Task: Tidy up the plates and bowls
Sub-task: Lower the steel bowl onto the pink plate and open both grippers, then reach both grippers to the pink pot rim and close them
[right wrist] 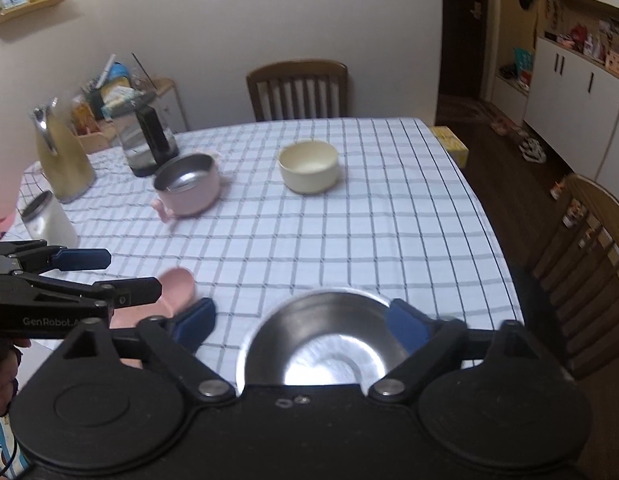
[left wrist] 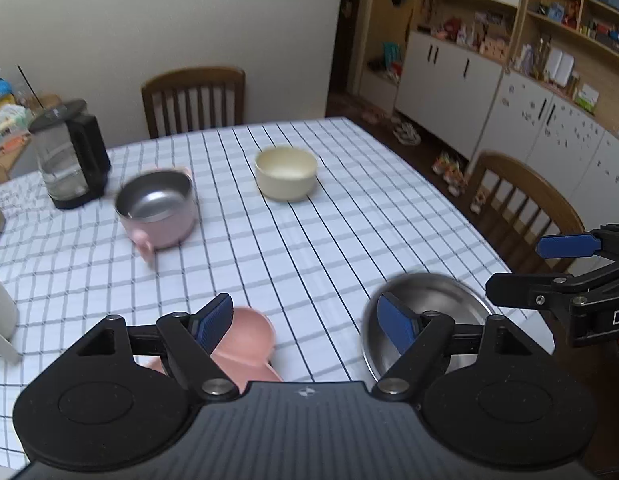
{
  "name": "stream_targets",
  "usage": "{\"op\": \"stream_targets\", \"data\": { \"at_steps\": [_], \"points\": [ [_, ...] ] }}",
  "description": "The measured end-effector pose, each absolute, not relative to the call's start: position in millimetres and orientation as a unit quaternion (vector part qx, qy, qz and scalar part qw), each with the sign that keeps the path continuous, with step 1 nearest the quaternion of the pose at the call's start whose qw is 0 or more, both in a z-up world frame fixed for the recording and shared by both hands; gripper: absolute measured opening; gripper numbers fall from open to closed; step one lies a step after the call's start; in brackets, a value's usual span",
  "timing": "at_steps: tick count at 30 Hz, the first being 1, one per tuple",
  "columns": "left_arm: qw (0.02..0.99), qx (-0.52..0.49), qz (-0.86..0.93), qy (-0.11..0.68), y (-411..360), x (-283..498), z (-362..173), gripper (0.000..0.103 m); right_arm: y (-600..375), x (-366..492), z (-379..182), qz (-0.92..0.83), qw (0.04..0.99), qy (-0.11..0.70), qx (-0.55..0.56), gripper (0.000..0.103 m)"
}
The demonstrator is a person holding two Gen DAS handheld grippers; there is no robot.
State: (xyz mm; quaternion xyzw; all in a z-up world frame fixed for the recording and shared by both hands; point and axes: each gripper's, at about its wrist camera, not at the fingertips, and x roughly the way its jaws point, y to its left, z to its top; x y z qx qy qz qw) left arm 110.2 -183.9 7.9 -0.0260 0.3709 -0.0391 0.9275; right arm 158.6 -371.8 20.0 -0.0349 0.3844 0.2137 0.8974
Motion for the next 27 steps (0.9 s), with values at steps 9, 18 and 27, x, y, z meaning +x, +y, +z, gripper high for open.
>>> {"op": "stream_targets", "data": {
  "at_steps": [9,18,27],
  "points": [
    [0.937,-0.036,0.005,0.347,-148.8,136.1,25.9,0.087,-330.2,189.6,41.6,0.243,0.898,0.364,-0.047,0.103],
    [0.935,-0.046,0.057,0.348,-106.3,185.3,26.2,0.087,-284.6,243.3,39.2,0.264,0.891,0.365,-0.060,0.103],
    [0.918,-0.054,0.104,0.379,-56.5,247.6,3.7,0.087,-236.0,303.0,21.5,0.280,0.878,0.381,-0.076,0.103]
  ]
}}
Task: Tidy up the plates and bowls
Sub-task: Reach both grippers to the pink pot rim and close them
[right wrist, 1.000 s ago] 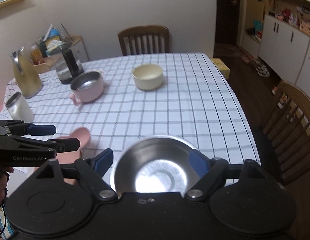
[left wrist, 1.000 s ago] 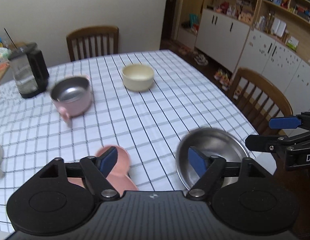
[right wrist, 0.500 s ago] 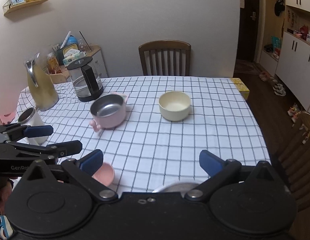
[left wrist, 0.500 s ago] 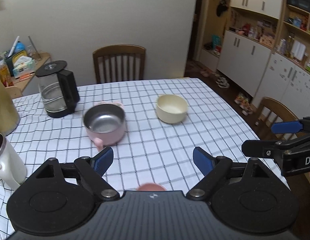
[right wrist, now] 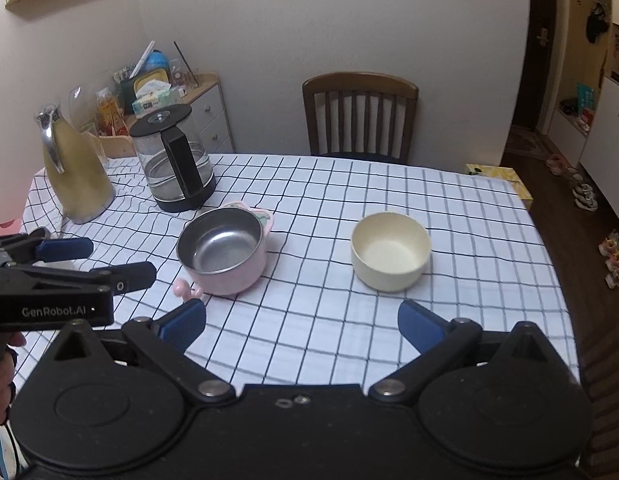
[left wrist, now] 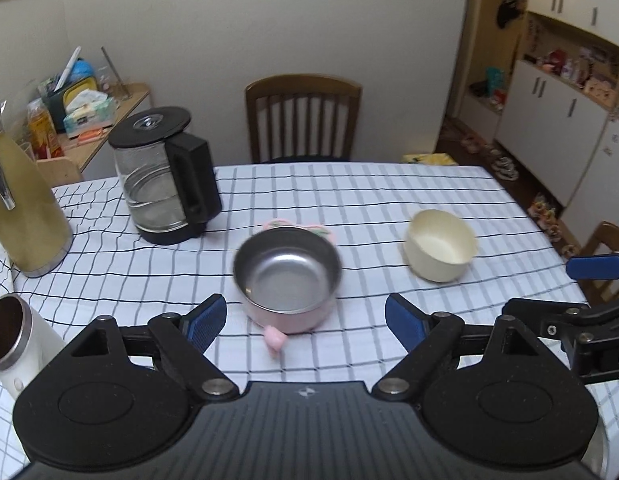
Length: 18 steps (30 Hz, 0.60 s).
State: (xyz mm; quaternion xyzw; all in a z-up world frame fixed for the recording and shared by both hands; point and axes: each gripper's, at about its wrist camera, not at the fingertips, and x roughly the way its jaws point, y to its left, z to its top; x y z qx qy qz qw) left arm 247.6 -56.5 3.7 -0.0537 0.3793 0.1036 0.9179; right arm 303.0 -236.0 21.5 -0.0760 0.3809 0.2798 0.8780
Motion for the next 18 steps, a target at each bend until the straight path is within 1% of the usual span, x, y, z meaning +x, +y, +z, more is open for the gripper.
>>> {"op": "stream_targets", "data": {
  "at_steps": [7,15,18],
  "points": [
    [0.900,-0.069,0.136,0.408,-17.3,293.2,-20.1,0.087,-193.7,349.0,-4.0,0.277,0.870,0.398,-0.093,0.102],
    [0.878,-0.094,0.156,0.443,12.1,334.6,-50.7,0.087,-148.1,391.4,-32.7,0.278,0.856,0.425,-0.100,0.094],
    [0.870,-0.104,0.164,0.453,19.9,346.1,-62.3,0.086,-133.5,404.4,-45.1,0.278,0.849,0.436,-0.106,0.090]
  ]
}}
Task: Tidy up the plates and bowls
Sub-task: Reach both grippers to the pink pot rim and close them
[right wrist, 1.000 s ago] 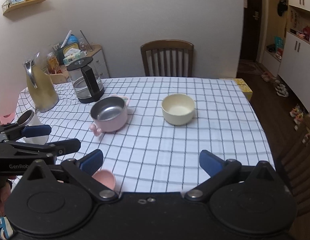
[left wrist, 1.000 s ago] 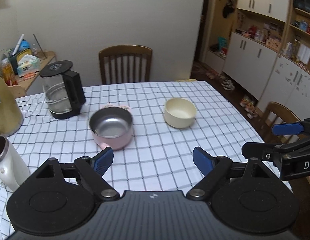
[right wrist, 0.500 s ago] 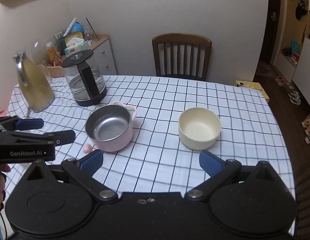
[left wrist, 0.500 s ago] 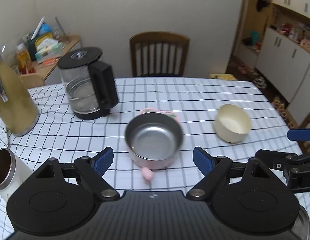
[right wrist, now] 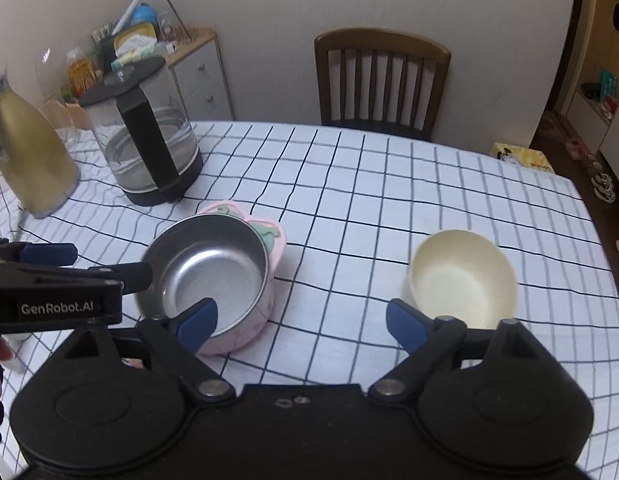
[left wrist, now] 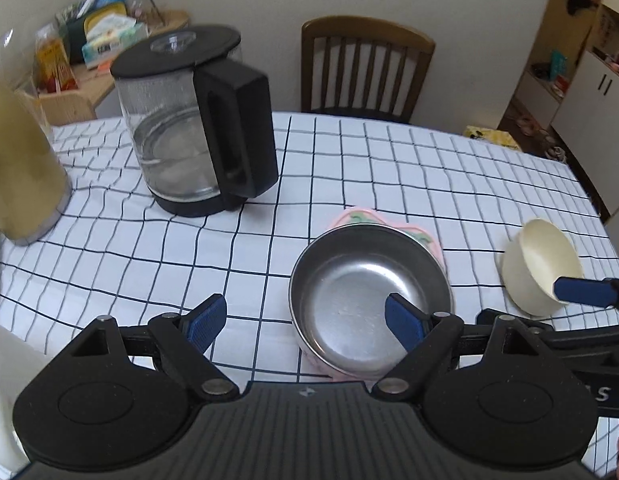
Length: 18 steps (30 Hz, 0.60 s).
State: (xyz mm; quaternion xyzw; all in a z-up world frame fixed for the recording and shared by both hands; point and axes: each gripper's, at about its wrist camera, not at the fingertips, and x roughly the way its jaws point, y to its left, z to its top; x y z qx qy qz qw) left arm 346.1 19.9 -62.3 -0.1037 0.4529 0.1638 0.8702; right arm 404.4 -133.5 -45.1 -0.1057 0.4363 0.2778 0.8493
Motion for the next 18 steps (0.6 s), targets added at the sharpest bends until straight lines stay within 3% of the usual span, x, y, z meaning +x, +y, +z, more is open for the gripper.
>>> {"op": "stream_targets", "data": {
  "at_steps": [6,18],
  "points": [
    [0.862,-0.107,0.179,0.461,31.9,361.8,-79.9,0.082,-116.6,427.9,-67.0,0.273,0.835,0.470,-0.090,0.079],
    [0.843,-0.134,0.181,0.489,39.6,380.9,-106.5,0.036,-103.8,446.4,-91.4,0.281,0.817,0.495,-0.093,0.054]
  ]
}}
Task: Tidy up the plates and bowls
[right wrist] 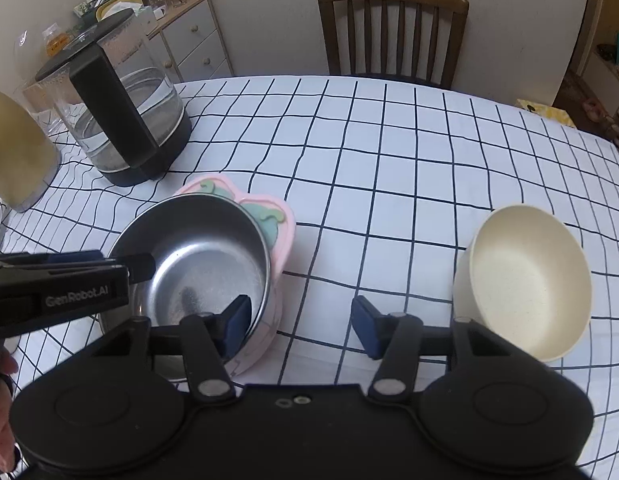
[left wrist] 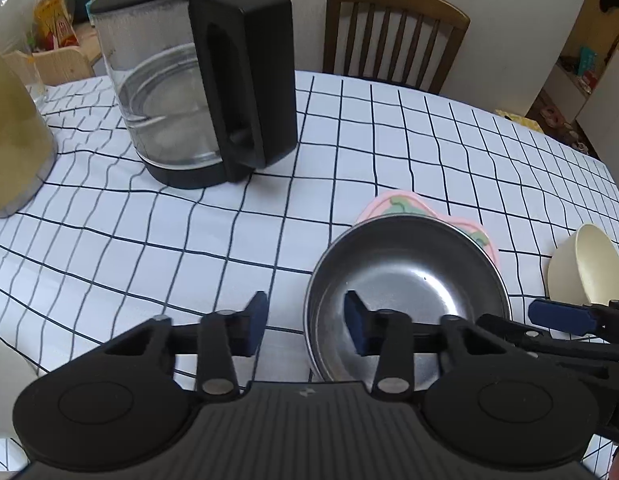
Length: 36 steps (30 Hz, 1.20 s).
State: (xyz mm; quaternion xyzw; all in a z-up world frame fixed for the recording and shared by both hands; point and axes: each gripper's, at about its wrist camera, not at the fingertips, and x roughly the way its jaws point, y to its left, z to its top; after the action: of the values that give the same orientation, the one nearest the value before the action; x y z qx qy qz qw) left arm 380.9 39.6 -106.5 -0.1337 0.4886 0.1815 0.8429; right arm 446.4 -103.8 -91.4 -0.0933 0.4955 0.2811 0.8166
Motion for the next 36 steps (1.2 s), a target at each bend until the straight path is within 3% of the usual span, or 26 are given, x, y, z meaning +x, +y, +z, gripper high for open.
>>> {"op": "stream_targets", "data": {
  "at_steps": [4,6,12,16,36],
  "points": [
    [0.842,-0.138,0.183,0.488,39.2,381.5,-107.4,0.032,-102.4,446.3,-90.4,0.291,0.812,0.498,-0.089,0.042],
    [0.841,-0.135,0.184,0.490,38.0,382.9,-107.3,0.024,-99.5,444.6,-89.6,0.297,0.812,0.494,-0.096,0.038],
    [0.838,-0.137,0.188,0.493,33.4,381.4,-106.3,0.012,-91.3,438.9,-85.8,0.315,0.806,0.490,-0.101,0.011],
    [0.837,-0.138,0.195,0.493,29.7,375.5,-103.7,0.008,-87.0,431.4,-81.2,0.306,0.814,0.478,-0.124,0.009],
    [0.864,-0.098,0.152,0.469,-38.0,319.7,-47.9,0.008,-148.9,388.6,-41.9,0.292,0.826,0.473,-0.095,0.007]
  ]
}}
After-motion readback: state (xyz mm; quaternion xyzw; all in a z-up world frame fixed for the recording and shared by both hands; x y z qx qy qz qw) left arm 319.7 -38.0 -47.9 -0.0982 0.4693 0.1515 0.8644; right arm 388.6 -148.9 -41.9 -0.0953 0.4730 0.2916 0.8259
